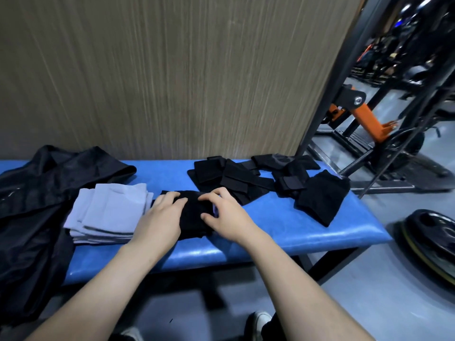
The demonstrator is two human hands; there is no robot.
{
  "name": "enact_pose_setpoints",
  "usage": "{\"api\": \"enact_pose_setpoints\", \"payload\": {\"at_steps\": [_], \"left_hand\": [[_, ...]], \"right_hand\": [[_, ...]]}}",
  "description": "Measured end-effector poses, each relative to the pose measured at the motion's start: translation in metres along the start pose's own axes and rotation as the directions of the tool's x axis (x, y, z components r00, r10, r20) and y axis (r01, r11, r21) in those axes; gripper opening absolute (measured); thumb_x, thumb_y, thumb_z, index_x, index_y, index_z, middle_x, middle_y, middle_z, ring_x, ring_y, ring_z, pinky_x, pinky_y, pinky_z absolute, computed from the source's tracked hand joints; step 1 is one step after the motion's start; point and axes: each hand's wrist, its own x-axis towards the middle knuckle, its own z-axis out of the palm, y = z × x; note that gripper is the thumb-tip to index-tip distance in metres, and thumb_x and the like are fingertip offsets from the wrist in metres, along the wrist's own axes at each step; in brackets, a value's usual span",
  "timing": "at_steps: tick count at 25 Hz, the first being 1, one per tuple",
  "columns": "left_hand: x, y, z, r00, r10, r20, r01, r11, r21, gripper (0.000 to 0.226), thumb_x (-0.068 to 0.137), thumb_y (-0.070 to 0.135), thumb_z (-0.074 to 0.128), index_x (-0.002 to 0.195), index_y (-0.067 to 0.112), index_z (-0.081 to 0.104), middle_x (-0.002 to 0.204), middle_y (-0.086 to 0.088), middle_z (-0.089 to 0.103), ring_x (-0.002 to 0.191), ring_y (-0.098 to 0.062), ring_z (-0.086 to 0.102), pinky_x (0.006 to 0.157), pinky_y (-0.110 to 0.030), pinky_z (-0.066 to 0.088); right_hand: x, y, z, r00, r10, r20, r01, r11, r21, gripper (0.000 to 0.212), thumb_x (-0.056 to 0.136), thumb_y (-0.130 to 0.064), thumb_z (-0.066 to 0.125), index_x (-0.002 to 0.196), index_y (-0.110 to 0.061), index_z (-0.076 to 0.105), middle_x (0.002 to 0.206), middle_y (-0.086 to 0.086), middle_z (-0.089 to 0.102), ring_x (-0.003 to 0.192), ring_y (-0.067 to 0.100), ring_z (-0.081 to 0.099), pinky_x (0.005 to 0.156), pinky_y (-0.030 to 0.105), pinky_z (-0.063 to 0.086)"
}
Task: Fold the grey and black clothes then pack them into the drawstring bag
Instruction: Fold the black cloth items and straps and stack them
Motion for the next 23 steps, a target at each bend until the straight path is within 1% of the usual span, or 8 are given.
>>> {"api": "enact_pose_setpoints", "payload": {"at_steps": [4, 5, 7, 11, 15, 17, 19, 23], "left_hand": [[0.004, 0.022, -0.010, 0.987, 0.033, -0.155, -0.042, 0.998, -0.057, 0.042, 0.091, 0.009, 0.054, 0.129, 0.024, 0.061, 0.124, 0.008, 0.056, 0.115, -0.019, 0.048, 0.089, -0.035, 0.046], [0.006, 0.030, -0.012, 0.983, 0.041, -0.181, -0.054, 0.996, -0.067, 0.037, 0.091, 0.012, 0.055, 0.126, 0.025, 0.063, 0.120, 0.009, 0.058, 0.112, -0.019, 0.049, 0.088, -0.034, 0.045], [0.014, 0.050, -0.010, 0.975, 0.067, -0.211, -0.085, 0.993, -0.076, 0.032, 0.092, 0.017, 0.056, 0.121, 0.027, 0.064, 0.116, 0.010, 0.059, 0.108, -0.018, 0.051, 0.088, -0.032, 0.043], [0.026, 0.093, 0.004, 0.971, 0.128, -0.203, -0.154, 0.981, -0.117, 0.027, 0.092, 0.025, 0.057, 0.117, 0.031, 0.066, 0.111, 0.013, 0.060, 0.101, -0.016, 0.051, 0.085, -0.028, 0.040], [0.041, 0.139, 0.025, 0.974, 0.149, -0.168, -0.179, 0.967, -0.183, 0.027, 0.090, 0.031, 0.060, 0.117, 0.033, 0.065, 0.109, 0.015, 0.061, 0.106, -0.015, 0.052, 0.093, -0.029, 0.042], [0.046, 0.162, 0.039, 0.978, 0.165, -0.126, -0.190, 0.956, -0.224, 0.028, 0.091, 0.032, 0.059, 0.118, 0.033, 0.064, 0.112, 0.015, 0.062, 0.107, -0.015, 0.051, 0.093, -0.028, 0.040], [0.048, 0.181, 0.053, 0.977, 0.186, -0.106, -0.208, 0.942, -0.262, 0.029, 0.091, 0.031, 0.058, 0.119, 0.033, 0.063, 0.112, 0.015, 0.062, 0.106, -0.015, 0.052, 0.091, -0.027, 0.039], [0.055, 0.207, 0.079, 0.976, 0.214, -0.043, -0.216, 0.913, -0.345, 0.034, 0.091, 0.032, 0.058, 0.125, 0.034, 0.059, 0.115, 0.013, 0.060, 0.109, -0.014, 0.050, 0.092, -0.029, 0.041]], "right_hand": [[-0.014, 0.011, -0.026, 0.996, -0.010, -0.085, 0.018, 0.995, 0.100, 0.028, 0.092, -0.027, 0.065, 0.119, -0.032, 0.064, 0.113, -0.008, 0.049, 0.096, 0.006, 0.053, 0.092, 0.029, 0.047], [-0.019, 0.019, -0.034, 0.994, 0.002, -0.107, 0.008, 0.995, 0.100, 0.025, 0.091, -0.026, 0.066, 0.115, -0.031, 0.066, 0.108, -0.009, 0.050, 0.091, 0.002, 0.052, 0.091, 0.027, 0.047], [-0.031, 0.039, -0.053, 0.988, 0.052, -0.146, -0.040, 0.996, 0.084, 0.021, 0.090, -0.023, 0.066, 0.110, -0.030, 0.068, 0.100, -0.010, 0.051, 0.087, 0.001, 0.053, 0.087, 0.025, 0.047], [-0.060, 0.082, -0.090, 0.961, 0.179, -0.212, -0.170, 0.984, 0.061, 0.016, 0.089, -0.022, 0.067, 0.103, -0.030, 0.069, 0.093, -0.009, 0.052, 0.083, 0.013, 0.057, 0.082, 0.031, 0.050], [-0.092, 0.123, -0.118, 0.914, 0.285, -0.290, -0.279, 0.958, 0.063, 0.014, 0.087, -0.019, 0.069, 0.098, -0.027, 0.071, 0.087, -0.008, 0.050, 0.074, 0.006, 0.053, 0.077, 0.025, 0.047], [-0.105, 0.139, -0.128, 0.881, 0.338, -0.332, -0.333, 0.940, 0.074, 0.014, 0.087, -0.019, 0.069, 0.098, -0.028, 0.071, 0.087, -0.007, 0.049, 0.072, 0.006, 0.052, 0.073, 0.020, 0.045], [-0.113, 0.154, -0.136, 0.839, 0.394, -0.376, -0.386, 0.917, 0.099, 0.016, 0.087, -0.018, 0.068, 0.097, -0.031, 0.069, 0.090, -0.004, 0.048, 0.077, 0.010, 0.052, 0.076, 0.019, 0.044], [-0.120, 0.179, -0.140, 0.762, 0.500, -0.411, -0.479, 0.863, 0.161, 0.027, 0.087, -0.018, 0.068, 0.111, -0.030, 0.065, 0.105, 0.000, 0.044, 0.097, 0.017, 0.050, 0.097, 0.030, 0.044]]}}
